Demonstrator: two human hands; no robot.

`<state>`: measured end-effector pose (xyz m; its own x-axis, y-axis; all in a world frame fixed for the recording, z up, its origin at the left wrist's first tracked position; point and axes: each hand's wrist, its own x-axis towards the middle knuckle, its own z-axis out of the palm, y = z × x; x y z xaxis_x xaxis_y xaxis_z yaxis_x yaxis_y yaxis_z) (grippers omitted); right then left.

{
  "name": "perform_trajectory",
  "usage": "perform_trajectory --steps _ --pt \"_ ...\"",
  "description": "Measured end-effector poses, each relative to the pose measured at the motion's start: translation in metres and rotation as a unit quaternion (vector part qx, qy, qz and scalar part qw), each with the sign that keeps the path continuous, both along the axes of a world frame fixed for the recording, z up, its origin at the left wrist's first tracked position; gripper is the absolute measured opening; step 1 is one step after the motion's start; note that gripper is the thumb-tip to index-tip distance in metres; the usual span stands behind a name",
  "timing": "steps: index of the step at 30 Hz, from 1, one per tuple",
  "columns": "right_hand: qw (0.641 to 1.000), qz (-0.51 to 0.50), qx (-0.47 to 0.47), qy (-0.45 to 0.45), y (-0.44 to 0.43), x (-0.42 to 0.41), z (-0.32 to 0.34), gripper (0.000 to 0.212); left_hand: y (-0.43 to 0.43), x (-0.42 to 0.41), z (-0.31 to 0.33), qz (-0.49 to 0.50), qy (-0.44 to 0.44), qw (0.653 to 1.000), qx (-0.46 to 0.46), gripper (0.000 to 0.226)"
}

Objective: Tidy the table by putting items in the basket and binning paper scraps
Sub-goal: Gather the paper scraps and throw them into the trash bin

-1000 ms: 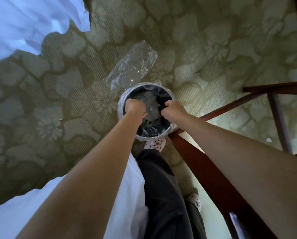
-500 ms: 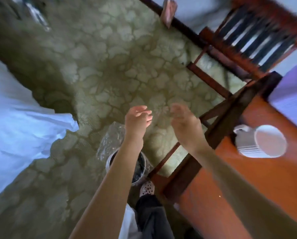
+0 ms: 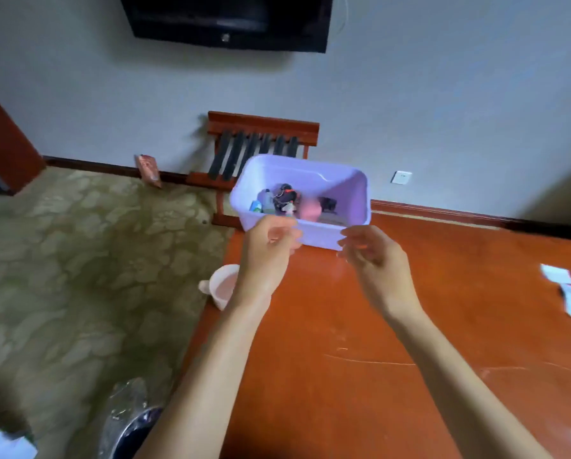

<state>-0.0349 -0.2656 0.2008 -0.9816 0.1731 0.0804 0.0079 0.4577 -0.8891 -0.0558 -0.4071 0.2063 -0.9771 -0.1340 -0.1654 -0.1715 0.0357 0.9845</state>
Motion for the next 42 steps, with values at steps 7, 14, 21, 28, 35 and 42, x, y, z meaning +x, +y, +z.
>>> perform_trajectory --steps 7,14,21,28,35,42 --pt "0.996 -0.079 -0.01 -0.03 0.191 0.039 0.001 0.013 0.193 0.013 -0.008 -0.048 -0.036 0.998 0.004 0.026" --pt "0.986 -0.145 -0.048 -0.07 0.321 0.067 -0.013 0.021 0.329 0.034 -0.022 -0.112 -0.084 0.988 -0.063 0.025" --pt "0.969 -0.201 -0.022 -0.141 0.387 0.082 -0.052 0.012 0.405 0.015 -0.046 -0.2 -0.087 0.969 -0.113 0.021" --pt "0.923 -0.28 -0.053 -0.26 0.453 0.083 -0.107 0.017 0.474 0.015 -0.091 -0.269 -0.169 0.94 -0.122 0.025" --pt "0.903 -0.286 -0.048 -0.318 0.542 0.05 -0.148 0.024 0.544 0.006 -0.132 -0.251 -0.214 0.929 -0.171 0.019" --pt "0.923 -0.201 -0.009 -0.327 0.603 -0.008 -0.179 0.041 0.615 -0.018 -0.161 -0.187 -0.216 0.923 -0.257 0.007"
